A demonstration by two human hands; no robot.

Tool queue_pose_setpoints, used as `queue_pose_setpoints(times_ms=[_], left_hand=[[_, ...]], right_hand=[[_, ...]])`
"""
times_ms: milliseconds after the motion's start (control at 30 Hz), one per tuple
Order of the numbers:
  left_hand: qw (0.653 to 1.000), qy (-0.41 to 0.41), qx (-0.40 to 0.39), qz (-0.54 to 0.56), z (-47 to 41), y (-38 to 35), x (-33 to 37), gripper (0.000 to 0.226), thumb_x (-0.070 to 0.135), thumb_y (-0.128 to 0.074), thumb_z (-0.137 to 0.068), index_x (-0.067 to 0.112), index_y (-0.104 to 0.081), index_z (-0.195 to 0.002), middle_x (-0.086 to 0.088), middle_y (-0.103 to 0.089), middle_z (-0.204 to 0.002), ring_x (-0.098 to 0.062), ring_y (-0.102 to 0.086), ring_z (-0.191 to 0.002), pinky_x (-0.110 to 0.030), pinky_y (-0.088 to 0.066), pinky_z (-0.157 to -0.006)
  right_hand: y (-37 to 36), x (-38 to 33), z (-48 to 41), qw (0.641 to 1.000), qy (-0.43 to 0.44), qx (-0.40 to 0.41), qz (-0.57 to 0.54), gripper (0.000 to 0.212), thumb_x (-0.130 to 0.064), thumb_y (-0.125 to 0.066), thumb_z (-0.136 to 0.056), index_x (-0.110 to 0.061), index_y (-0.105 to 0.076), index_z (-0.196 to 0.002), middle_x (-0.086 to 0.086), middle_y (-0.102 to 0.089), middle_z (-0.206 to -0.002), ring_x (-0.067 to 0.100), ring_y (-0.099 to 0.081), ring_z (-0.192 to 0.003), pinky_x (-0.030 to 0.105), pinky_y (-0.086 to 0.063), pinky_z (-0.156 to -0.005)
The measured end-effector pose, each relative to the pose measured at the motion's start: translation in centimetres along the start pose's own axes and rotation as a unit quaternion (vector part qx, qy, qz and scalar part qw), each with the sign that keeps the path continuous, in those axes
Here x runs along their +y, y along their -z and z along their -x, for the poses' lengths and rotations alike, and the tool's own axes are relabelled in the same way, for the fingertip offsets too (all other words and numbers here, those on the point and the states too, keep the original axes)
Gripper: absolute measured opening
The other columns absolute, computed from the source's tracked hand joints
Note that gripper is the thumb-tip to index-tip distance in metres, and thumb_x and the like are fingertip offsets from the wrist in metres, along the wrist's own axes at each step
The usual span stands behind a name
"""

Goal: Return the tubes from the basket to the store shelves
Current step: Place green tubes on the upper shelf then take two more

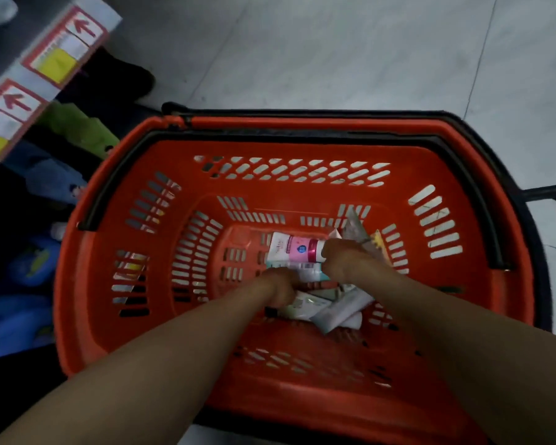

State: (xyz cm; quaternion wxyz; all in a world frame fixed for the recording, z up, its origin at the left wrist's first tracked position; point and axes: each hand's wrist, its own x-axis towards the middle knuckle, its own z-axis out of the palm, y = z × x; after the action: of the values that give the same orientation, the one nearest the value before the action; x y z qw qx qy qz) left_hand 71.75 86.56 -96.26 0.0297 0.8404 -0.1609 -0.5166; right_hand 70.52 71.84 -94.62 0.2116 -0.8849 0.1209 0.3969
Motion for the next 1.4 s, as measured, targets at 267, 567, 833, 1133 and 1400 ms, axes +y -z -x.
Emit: queue_pose_setpoints(times_ms=[267,567,833,1133,1400], left_hand=[[0.997,-0.035,-0.068,-0.018,-3.3,-2.2,-2.2,0.068,0.032,-0.076,-0.081,0.024,-0.049,-0.143,-0.003,-0.049,-0.148,-0.022,-0.05,-0.132,-0.03,-0.041,-0.109],[0.989,-0.032,-0.112,0.09,-4.0,-2.1,-2.9,0.069,0.035,-0.078,-0.069,0.03,-0.056,-0.134,0.004,-0.061,-0.132,-0.021,-0.063,-0.113,-0.039,-0.055,-0.097],[0.96,0.014,-0.187,0.21,-0.4,0.0,-5.1,0.084,0.059,-0.08,-0.065,0.022,-0.056,-0.137,0.003,-0.061,-0.135,-0.018,-0.058,-0.123,-0.037,-0.044,-0.11],[0.852,0.064,-0.038,0.518,8.9,3.3,-9.4,0.039,0.02,-0.072,-0.077,0.019,-0.059,-0.114,-0.009,-0.066,-0.087,-0.024,-0.063,-0.073,-0.039,-0.052,-0.074],[0.67,-0.132,0.085,0.726,18.7,5.3,-7.4,0.049,0.015,-0.065,-0.078,0.032,-0.053,-0.123,-0.007,-0.067,-0.105,-0.029,-0.064,-0.092,-0.064,-0.048,-0.085]], right_hand=[[-5.0,0.3,-3.1,0.989,0.088,0.008,0.118,0.054,-0.01,-0.055,-0.088,-0.013,-0.042,-0.14,0.012,-0.05,-0.139,0.031,-0.05,-0.126,0.042,-0.045,-0.102],[-6.3,-0.2,-4.0,0.993,0.063,-0.015,0.095,0.058,-0.016,-0.057,-0.089,-0.007,-0.035,-0.142,0.019,-0.04,-0.145,0.033,-0.044,-0.131,0.04,-0.039,-0.108],[-2.5,0.6,-1.3,0.963,-0.012,-0.09,-0.254,0.028,-0.043,-0.048,-0.078,-0.02,-0.056,-0.092,-0.001,-0.056,-0.089,0.018,-0.053,-0.078,0.032,-0.043,-0.07],[1.3,-1.2,5.0,0.873,0.024,-0.033,-0.486,0.053,-0.054,-0.06,-0.086,-0.017,-0.057,-0.124,0.006,-0.07,-0.103,0.017,-0.062,-0.084,0.035,-0.046,-0.082],[3.8,-6.4,13.6,0.728,0.104,-0.061,-0.675,0.018,-0.03,-0.044,-0.101,-0.023,-0.057,-0.111,0.002,-0.062,-0.094,0.017,-0.058,-0.081,0.039,-0.05,-0.08]])
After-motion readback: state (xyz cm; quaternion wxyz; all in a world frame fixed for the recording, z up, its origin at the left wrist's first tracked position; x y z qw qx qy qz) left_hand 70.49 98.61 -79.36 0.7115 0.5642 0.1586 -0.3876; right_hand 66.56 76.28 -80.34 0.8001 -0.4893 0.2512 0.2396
